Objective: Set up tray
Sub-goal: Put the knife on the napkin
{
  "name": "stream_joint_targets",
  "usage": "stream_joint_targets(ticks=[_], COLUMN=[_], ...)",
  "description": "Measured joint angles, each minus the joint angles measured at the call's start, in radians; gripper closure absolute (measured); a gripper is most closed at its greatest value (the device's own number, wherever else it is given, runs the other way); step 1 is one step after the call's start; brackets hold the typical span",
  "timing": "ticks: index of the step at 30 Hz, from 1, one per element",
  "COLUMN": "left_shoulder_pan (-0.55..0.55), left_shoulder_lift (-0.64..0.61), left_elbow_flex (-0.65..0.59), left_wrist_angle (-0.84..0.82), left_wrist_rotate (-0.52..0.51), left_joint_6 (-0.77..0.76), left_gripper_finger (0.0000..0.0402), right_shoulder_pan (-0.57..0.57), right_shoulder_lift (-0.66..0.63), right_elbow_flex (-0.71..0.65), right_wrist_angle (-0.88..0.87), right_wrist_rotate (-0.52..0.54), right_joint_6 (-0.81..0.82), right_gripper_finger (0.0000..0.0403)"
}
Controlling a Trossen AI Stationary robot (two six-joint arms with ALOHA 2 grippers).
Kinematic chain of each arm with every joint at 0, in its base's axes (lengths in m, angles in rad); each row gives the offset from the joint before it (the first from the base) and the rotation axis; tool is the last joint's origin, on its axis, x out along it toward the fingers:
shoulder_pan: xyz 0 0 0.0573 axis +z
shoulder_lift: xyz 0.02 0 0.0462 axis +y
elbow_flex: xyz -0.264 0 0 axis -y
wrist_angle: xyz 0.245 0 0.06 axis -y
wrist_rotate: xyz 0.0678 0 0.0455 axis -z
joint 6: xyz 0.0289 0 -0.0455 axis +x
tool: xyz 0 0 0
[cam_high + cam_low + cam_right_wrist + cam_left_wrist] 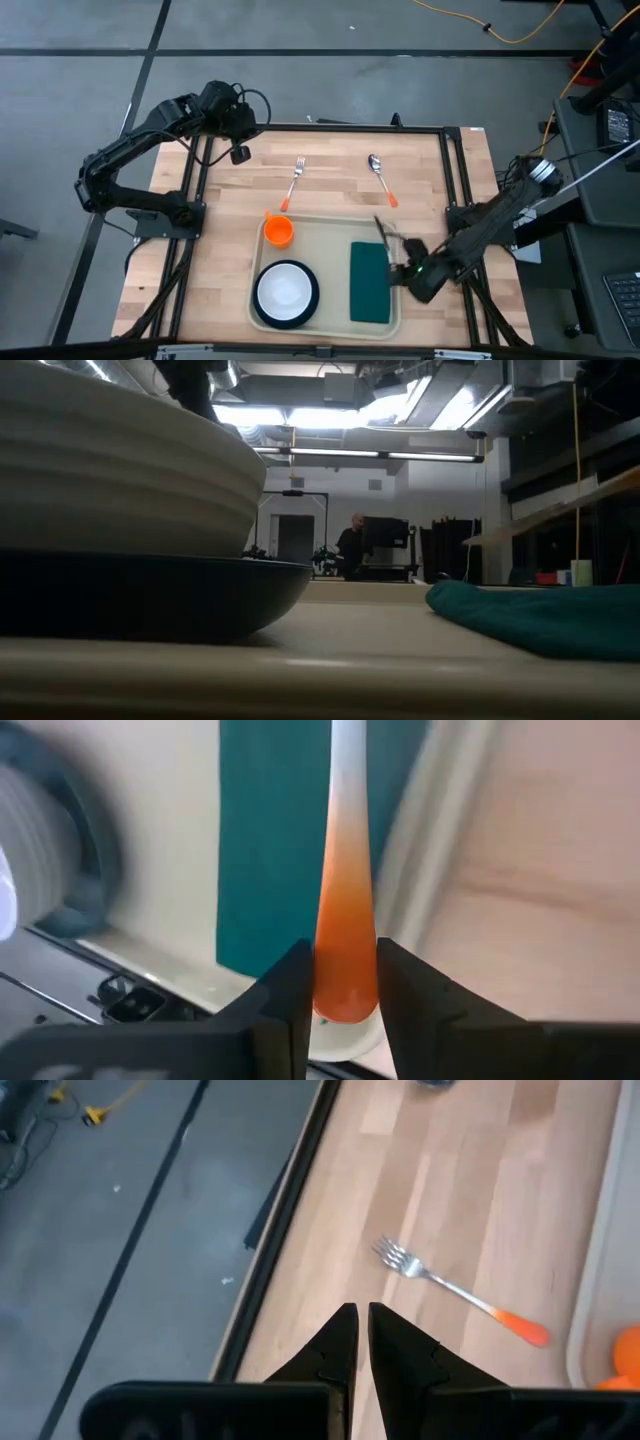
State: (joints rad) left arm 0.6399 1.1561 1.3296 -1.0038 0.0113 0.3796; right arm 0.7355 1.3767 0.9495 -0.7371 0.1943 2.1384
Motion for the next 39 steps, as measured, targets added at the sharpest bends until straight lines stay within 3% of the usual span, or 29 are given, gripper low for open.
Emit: stream_joint_targets(ticks=[13,17,23,31,39], left_shoulder_pan=[0.000,0.000,0.000,0.000,0.001], left_shoulder_lift=[0.000,0.000,0.000,0.000,0.011], left_elbow_flex=[0.000,0.000,0.000,0.000,0.000], left_wrist_angle=[-0.002,-0.002,-0.002,-0.002,0.002], left_wrist_rotate=[0.000,0.003,0.014,0.013,0.009], left_joint_6=[0.065,0.099,0.141,0.096,0.105], left_gripper_finger=[0.0380,0.0380,0.0380,0.0380,0.0380], right_shoulder_pan=[0.002,-0.001,0.014,0.071,0.070], right_shoulder_lift=[0.426,0.499,0.514,0.522,0.540], right_elbow_flex=[0.519,0.608,0.629,0.630,0.631], right_wrist_angle=[-0.263,-0.309,-0.337,-0.371,-0.272], right_wrist_rotate=[-0.062,-0.017,-0.065,-0.167,-0.116], right_joint_6=[0.007,-0.018,-0.098,-0.021,-0.081], right_gripper_finger=[0.0307,0.0307,0.0307,0.0307,0.0307])
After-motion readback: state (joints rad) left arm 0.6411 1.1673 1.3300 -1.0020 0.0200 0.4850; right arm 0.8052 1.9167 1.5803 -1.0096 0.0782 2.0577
